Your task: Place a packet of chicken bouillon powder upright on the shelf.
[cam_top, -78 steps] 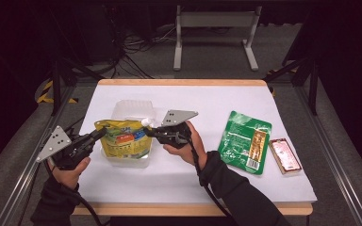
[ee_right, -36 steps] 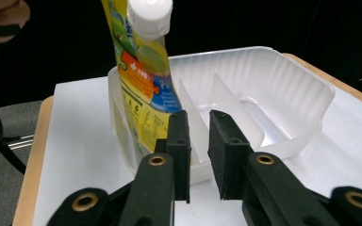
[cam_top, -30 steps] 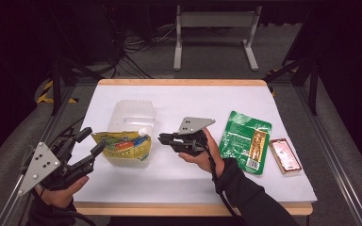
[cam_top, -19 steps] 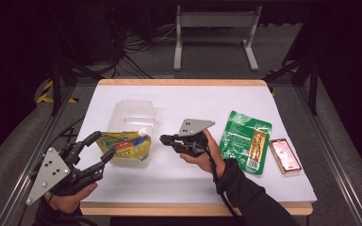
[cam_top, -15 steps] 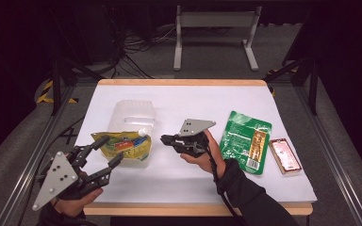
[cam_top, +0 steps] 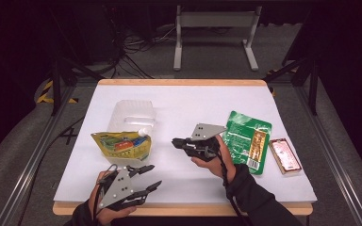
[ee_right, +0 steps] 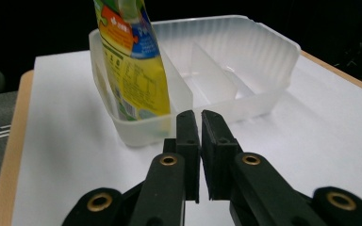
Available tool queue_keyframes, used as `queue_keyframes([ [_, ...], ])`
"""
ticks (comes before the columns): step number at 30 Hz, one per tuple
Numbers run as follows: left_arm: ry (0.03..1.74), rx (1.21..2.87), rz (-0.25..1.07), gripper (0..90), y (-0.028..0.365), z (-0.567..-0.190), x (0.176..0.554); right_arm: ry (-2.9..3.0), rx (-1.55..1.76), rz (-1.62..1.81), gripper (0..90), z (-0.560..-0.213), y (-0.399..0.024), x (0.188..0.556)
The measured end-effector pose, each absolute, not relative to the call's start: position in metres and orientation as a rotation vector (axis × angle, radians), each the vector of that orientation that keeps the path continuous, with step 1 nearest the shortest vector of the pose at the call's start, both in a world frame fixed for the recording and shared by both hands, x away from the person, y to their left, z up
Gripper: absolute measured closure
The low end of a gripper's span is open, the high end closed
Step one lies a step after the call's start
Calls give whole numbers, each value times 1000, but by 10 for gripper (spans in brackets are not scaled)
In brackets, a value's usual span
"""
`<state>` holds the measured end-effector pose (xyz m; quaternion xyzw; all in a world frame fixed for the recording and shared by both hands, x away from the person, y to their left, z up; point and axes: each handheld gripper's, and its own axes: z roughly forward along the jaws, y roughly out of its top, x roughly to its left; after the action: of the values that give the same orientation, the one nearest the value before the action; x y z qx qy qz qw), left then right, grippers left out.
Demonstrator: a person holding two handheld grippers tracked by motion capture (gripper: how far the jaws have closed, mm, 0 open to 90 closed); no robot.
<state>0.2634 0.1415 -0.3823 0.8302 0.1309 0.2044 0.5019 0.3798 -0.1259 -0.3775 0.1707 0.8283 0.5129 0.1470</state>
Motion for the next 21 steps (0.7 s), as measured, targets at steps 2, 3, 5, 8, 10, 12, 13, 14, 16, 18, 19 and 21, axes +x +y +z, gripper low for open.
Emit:
queue_keyframes([
  [2,305,2038,469,515,139,-390,267,2382,501,1462,860,-380,-133,377],
  [3,307,2048,461,515,138,-393,269,2383,508,1454,855,-380,-137,376],
  [5,310,2053,451,515,138,-397,271,2381,512,1444,846,-381,-140,374],
  [8,321,2092,416,515,137,-410,277,2376,514,1392,826,-383,-156,366],
  [10,321,2113,399,513,137,-418,281,2366,513,1343,796,-383,-171,358],
  [12,320,2132,391,507,136,-423,283,2351,529,1318,782,-382,-189,351],
  [13,321,2137,388,502,137,-425,285,2337,538,1303,768,-382,-199,348],
  [14,321,2143,387,502,138,-426,286,2320,564,1289,748,-381,-211,344],
  [16,318,2153,373,491,140,-429,290,2283,588,1235,733,-380,-231,338],
  [18,327,2152,359,490,143,-432,293,2243,628,1185,711,-378,-251,334],
  [19,327,2152,359,491,143,-432,293,2225,650,1157,695,-378,-264,332],
  [21,324,2161,350,494,145,-435,297,2185,696,1118,688,-379,-281,328],
])
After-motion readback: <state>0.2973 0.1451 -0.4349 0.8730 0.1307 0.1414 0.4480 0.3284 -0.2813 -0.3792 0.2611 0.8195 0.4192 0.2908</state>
